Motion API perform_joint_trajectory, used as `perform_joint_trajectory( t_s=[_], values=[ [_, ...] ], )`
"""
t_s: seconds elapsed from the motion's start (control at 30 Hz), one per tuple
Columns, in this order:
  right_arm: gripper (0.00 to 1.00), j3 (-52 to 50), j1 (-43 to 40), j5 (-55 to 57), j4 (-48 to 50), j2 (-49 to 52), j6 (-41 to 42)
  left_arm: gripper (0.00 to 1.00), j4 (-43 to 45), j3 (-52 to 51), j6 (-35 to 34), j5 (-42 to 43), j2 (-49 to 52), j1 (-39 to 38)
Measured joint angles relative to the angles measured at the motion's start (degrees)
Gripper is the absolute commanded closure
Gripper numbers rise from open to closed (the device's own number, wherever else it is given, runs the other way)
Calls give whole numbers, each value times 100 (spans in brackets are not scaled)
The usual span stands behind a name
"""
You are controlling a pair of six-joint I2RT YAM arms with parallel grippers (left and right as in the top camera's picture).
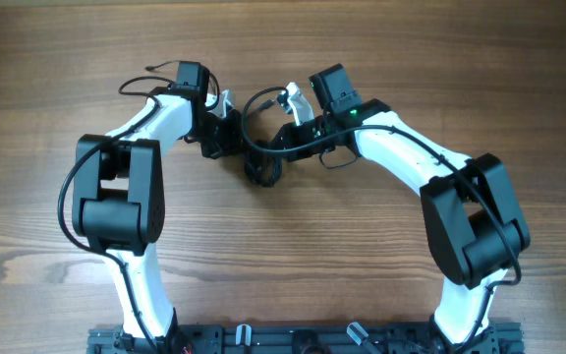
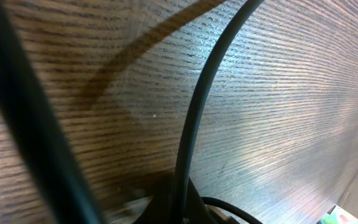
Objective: Untangle cables
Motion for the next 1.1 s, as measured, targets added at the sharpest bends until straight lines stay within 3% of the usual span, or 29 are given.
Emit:
perform_joint_trajectory(
  t_s=[0.3,0.43,0.8,1.03,1.1],
  values=[
    [96,0,-527,-1604,826,11,208,96,2,-4,-9,0,-2,0],
    [96,0,-776,-1733,772,11,332,96,0,-4,-26,0,-4,-13],
    [96,0,-828,1318,-927,13,1556,96,2,-9,-26,2,-4,-31],
    [96,0,-802,3237,-1773,26,3300,96,4,-9,-28,7,-4,-107],
    [86,0,-793,3383,-1891,33,3639,96,4,-9,-28,4,-4,-111]
  ],
)
